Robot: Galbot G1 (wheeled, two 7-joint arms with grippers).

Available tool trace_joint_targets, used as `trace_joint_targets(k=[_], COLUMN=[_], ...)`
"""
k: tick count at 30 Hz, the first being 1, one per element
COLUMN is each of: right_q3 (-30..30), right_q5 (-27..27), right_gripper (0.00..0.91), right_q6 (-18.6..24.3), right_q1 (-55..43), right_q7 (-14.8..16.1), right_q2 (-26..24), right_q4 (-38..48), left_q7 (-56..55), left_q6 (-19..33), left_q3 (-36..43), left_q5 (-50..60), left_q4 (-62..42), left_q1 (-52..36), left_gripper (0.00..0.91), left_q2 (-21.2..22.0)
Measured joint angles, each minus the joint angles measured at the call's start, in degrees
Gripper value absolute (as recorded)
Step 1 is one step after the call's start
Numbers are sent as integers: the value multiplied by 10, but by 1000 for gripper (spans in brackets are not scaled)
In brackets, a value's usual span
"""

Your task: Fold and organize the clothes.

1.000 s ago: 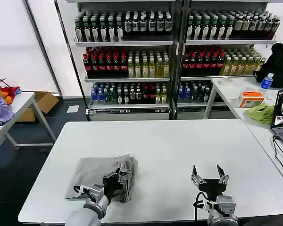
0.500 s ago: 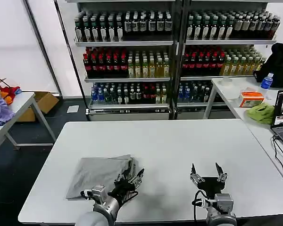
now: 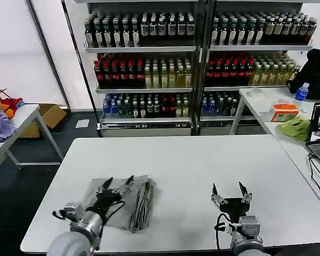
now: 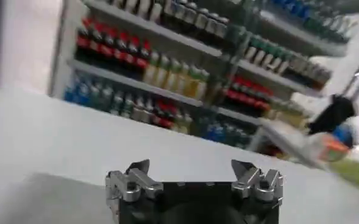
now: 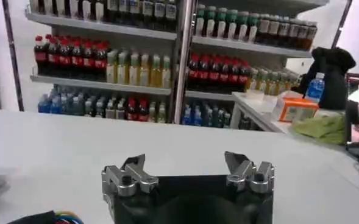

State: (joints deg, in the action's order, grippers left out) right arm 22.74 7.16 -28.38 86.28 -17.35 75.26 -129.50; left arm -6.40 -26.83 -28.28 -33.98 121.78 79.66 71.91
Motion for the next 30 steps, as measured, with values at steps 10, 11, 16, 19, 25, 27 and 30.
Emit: trace_joint_targets(k=[10,11,16,19,25,27,30], right_q3=[-1,0,-3,-3,-3,-4,-6], right_q5=[2,2,2,2,2,1,0], right_gripper=[907,907,907,907,907,907,907], right_q6=[1,1,2,3,4,4,4], right_q1=[-2,-2,-5,-5,-6,-8,-10], right_q7=[1,1,1,1,0,0,0], right_q2=[-2,-2,0,2,2,4,6], right_q4=[8,9,13,15,20,21,22], left_q7=[39,42,54,60,70,72,79], left_q6=[15,15,15,13,8,5,1], left_q3=[-70,-73,-82,-84,-90,-91,-89], left_q5=[104,109,127,131,128,124,118], left_q4=[-57,-62,-79,-90,-98,-99,-99], left_q1=[14,15,19,19,21,22,23], left_gripper=[907,907,907,907,907,907,907], left_q2=[-34,-35,-38,-40,-46,-46,-45])
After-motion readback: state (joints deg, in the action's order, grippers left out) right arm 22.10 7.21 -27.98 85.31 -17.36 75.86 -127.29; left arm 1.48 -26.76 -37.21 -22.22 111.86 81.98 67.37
